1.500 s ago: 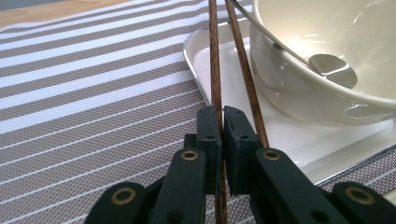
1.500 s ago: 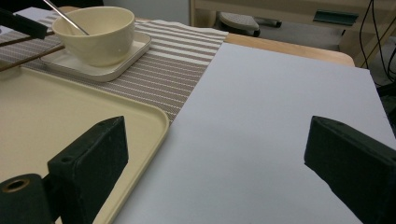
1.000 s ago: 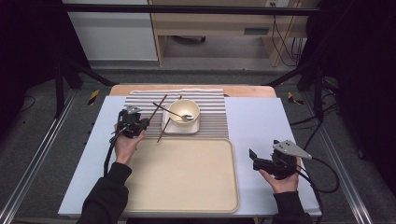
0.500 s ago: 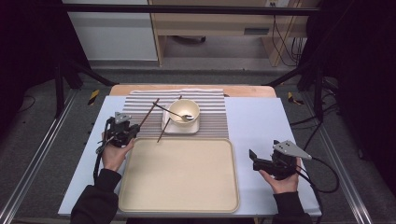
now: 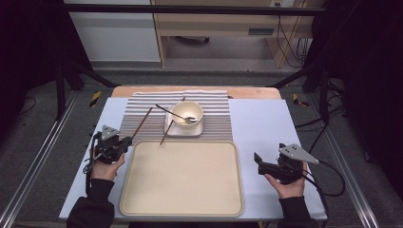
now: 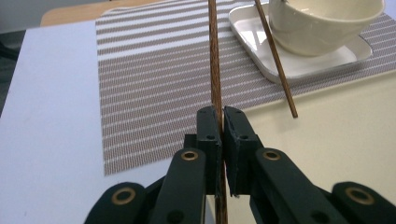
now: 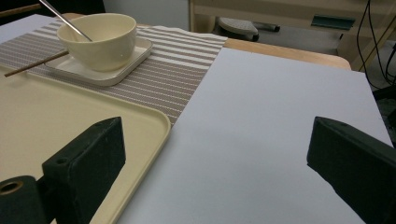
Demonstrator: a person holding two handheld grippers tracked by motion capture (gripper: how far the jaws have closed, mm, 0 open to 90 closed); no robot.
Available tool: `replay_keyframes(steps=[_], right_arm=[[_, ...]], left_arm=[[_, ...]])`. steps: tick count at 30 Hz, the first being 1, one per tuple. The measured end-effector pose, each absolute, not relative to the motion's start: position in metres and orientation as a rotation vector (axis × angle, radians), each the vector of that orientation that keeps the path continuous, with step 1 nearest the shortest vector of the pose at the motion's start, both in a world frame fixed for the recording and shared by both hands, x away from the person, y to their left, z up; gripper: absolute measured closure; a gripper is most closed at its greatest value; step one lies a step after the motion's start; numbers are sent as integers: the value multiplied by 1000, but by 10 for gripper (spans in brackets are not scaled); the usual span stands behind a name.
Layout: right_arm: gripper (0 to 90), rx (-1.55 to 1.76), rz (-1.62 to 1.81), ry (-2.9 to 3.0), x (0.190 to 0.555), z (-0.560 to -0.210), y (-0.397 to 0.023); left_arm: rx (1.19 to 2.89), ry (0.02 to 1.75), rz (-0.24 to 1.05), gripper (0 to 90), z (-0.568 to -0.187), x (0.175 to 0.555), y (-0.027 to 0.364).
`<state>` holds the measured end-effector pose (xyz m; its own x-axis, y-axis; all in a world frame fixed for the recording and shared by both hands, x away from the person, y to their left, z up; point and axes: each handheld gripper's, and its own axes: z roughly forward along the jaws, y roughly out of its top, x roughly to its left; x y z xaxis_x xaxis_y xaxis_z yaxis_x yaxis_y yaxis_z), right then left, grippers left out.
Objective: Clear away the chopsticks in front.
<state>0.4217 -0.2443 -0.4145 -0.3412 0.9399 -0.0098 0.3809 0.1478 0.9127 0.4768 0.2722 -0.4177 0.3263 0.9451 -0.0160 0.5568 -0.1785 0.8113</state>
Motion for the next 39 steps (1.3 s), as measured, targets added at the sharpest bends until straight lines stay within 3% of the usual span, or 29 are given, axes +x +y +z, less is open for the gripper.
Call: replay_keyframes(steps=[16, 29, 39], right_arm=[[48, 1266, 1173, 1821, 421, -416, -242], [50, 1265, 1177, 1824, 422, -417, -241], [50, 1266, 1183, 1825, 421, -417, -241]], left_arm=[[1792, 1373, 715, 852, -417, 425, 271], [1770, 1420, 783, 852, -414, 417, 245], [1682, 1466, 770, 852, -431, 388, 243]])
